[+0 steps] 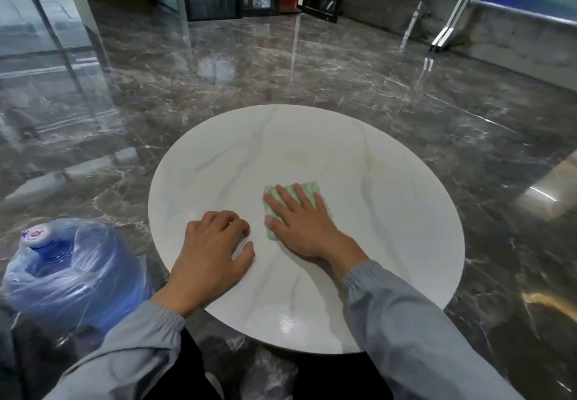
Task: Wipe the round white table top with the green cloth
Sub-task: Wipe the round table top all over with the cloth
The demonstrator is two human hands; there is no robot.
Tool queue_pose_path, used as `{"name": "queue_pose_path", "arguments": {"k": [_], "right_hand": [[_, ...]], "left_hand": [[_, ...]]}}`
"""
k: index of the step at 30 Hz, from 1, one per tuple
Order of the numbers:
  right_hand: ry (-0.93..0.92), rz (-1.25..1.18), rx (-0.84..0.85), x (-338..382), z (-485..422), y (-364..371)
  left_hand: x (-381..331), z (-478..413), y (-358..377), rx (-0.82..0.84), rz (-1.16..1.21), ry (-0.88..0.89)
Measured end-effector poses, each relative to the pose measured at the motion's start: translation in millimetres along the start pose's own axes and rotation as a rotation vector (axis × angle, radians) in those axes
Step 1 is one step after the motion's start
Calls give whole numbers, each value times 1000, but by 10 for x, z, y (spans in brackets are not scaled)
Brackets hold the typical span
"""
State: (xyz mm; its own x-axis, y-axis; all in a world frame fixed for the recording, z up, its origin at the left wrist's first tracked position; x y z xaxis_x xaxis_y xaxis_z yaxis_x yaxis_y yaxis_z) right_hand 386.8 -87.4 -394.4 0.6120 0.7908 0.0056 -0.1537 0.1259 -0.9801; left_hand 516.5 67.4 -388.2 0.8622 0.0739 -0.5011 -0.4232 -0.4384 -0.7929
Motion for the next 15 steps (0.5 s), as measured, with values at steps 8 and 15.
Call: {"name": "queue_pose_path", "arguments": {"k": [8,15], "right_hand": [[328,-57,-7,-1321,437,22],[671,-136,50,-2435,824,81]], "left_hand": [[-389,-425,185,316,37,82],[-637,-841,583,364,-4,199]]}}
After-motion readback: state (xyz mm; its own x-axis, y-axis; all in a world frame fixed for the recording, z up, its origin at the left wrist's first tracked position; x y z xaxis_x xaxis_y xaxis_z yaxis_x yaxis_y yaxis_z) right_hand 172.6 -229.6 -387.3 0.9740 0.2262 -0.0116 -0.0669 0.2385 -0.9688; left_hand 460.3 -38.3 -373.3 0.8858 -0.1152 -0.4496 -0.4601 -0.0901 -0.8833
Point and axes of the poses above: each hand's wrist, its own z-axis away from the middle knuckle, its own y-axis out of the palm, x = y × z, the point moved 5 cm from there along -z, towards the middle knuckle, and after that the axes turned 13 degrees about z, right-handed, at the moved point
